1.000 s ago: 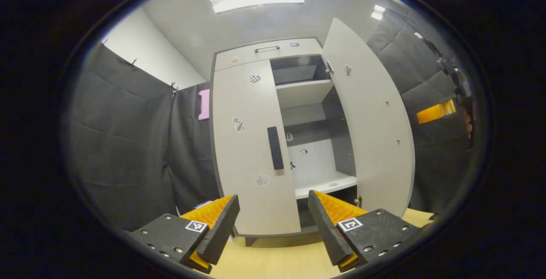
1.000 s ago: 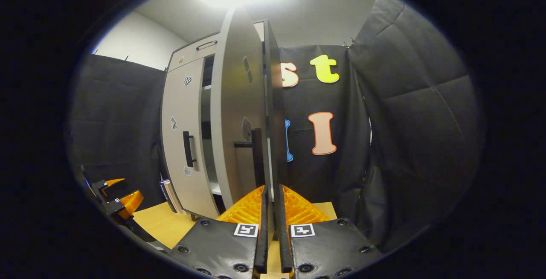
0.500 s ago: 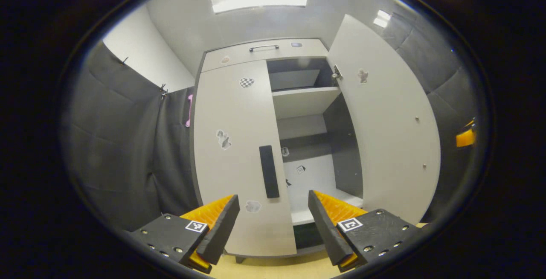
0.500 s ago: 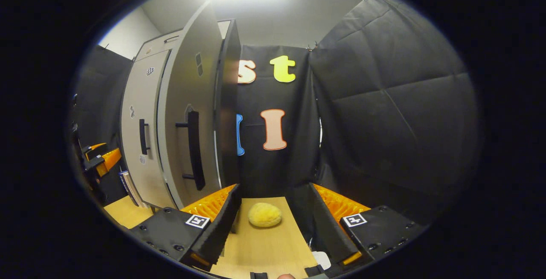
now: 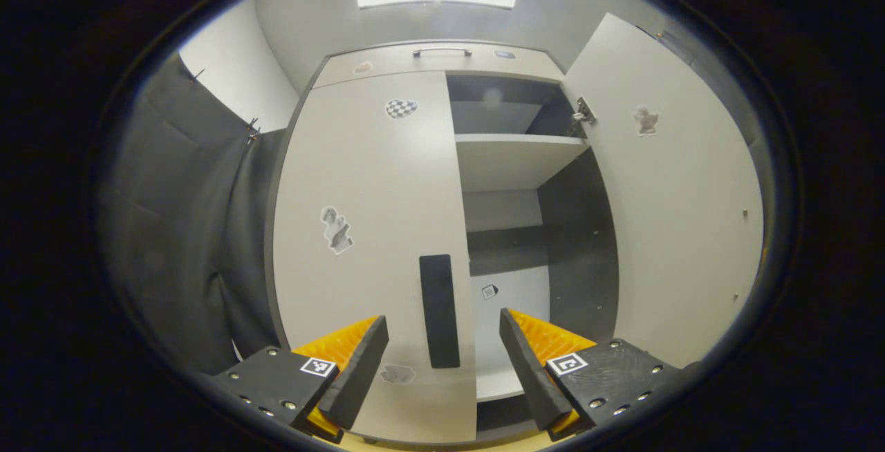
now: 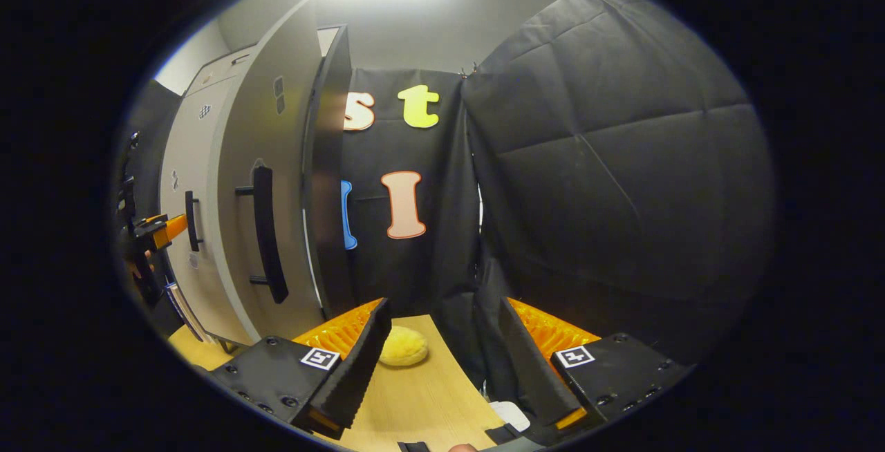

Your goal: Open the right door of the double-door shoe cabinet with the right hand, and open the left door with the left hand.

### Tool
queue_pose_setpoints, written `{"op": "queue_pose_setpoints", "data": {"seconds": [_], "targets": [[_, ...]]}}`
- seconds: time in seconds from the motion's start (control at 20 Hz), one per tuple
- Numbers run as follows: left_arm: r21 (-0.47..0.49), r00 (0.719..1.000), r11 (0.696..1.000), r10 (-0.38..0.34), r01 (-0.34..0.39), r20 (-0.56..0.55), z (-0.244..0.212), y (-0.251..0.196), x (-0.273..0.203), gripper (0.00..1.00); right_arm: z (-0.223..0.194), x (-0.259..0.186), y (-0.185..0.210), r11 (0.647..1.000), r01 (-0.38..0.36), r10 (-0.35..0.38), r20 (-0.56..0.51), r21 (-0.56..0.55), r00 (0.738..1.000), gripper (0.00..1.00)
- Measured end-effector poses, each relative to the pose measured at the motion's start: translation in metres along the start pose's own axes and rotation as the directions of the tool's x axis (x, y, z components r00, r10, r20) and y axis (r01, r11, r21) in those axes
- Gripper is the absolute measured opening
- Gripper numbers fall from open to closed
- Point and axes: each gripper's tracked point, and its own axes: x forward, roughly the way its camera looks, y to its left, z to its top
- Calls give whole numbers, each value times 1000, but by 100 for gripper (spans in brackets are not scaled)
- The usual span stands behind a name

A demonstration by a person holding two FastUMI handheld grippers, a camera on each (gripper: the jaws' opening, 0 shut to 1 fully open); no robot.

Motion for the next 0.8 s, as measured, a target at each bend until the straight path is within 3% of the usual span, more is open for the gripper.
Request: {"op": "queue_pose_setpoints", "data": {"seconds": [0.5, 0.6, 0.7, 0.8], "targets": [[-24, 998, 999, -28, 26, -56, -28, 9, 56, 95, -18, 10, -4, 997, 81, -82, -71, -17, 994, 97], [-14, 998, 1000, -28, 27, -61, -28, 12, 62, 93, -19, 19, -3, 996, 87, -88, -78, -26, 993, 97], [-9, 998, 1000, -26, 26, -61, -29, 12, 62, 82, -17, 16, -4, 993, 108, -111, -64, -43, 992, 92], [4, 998, 1000, -21, 21, -64, -29, 13, 60, 82, -17, 14, -4, 992, 114, -117, -59, -48, 991, 92]]}}
